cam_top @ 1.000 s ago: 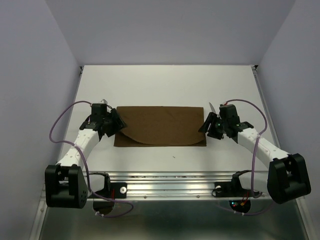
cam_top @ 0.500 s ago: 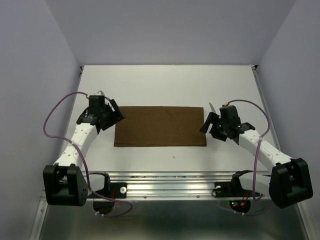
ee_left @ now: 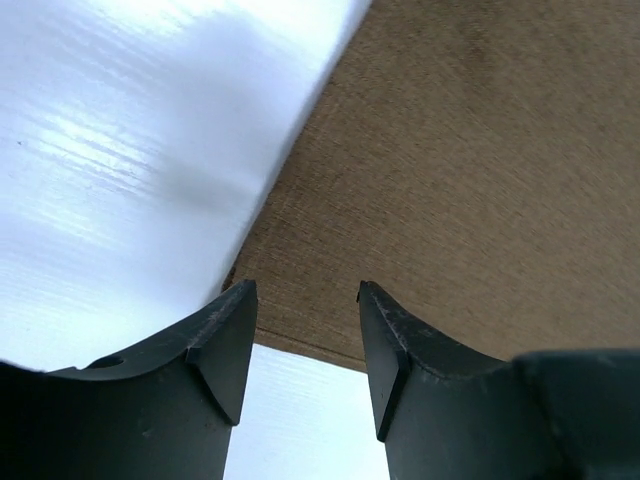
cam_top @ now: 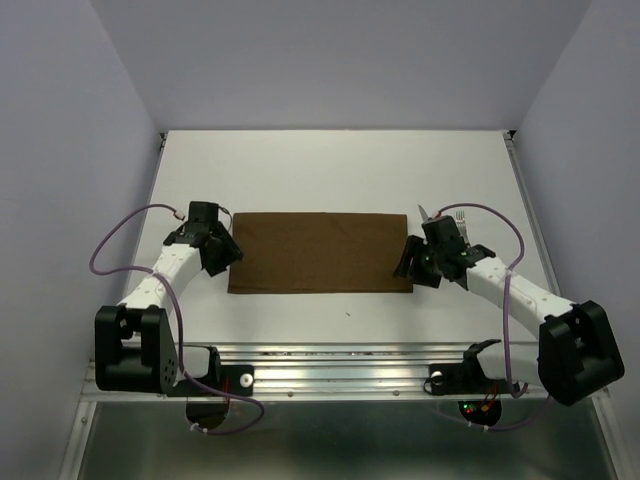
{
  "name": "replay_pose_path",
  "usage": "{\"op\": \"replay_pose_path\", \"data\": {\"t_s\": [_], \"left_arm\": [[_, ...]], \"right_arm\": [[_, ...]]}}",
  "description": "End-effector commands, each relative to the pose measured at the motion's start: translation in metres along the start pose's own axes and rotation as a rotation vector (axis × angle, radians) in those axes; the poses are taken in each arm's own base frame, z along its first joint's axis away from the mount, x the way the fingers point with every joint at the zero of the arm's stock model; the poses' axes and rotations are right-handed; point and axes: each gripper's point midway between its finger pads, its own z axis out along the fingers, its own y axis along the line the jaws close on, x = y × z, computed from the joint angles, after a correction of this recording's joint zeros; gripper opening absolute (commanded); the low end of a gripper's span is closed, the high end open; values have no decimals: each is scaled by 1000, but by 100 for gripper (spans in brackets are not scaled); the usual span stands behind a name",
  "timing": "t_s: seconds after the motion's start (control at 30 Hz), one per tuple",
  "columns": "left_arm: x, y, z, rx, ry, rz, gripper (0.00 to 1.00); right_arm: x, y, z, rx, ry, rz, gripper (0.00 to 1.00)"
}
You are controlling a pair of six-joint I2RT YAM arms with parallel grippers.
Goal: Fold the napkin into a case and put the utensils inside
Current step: Move the rectangle-folded napkin to the center of the board.
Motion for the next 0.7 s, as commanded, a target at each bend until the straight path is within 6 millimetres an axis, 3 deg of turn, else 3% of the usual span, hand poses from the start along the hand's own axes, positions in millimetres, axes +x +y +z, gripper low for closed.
{"op": "replay_pose_path", "data": {"t_s": [0.0, 0.27, 0.43, 0.5, 0.67], "left_arm": [[3, 12, 13, -75, -12, -27, 56], [17, -1, 42, -87, 79, 42, 48], [15, -15, 55, -67, 99, 64, 48], [15, -25, 60, -54, 110, 79, 48], [11, -49, 68, -12, 109, 108, 48]], "right_arm": [[-12, 3, 0, 16, -37, -1, 61], [-34, 21, 9, -18, -73, -2, 30], [-34, 23, 29, 3, -28, 2, 27], [-34, 8, 38, 79, -43, -2, 27], [-27, -5, 56, 142, -3, -16, 27]]}}
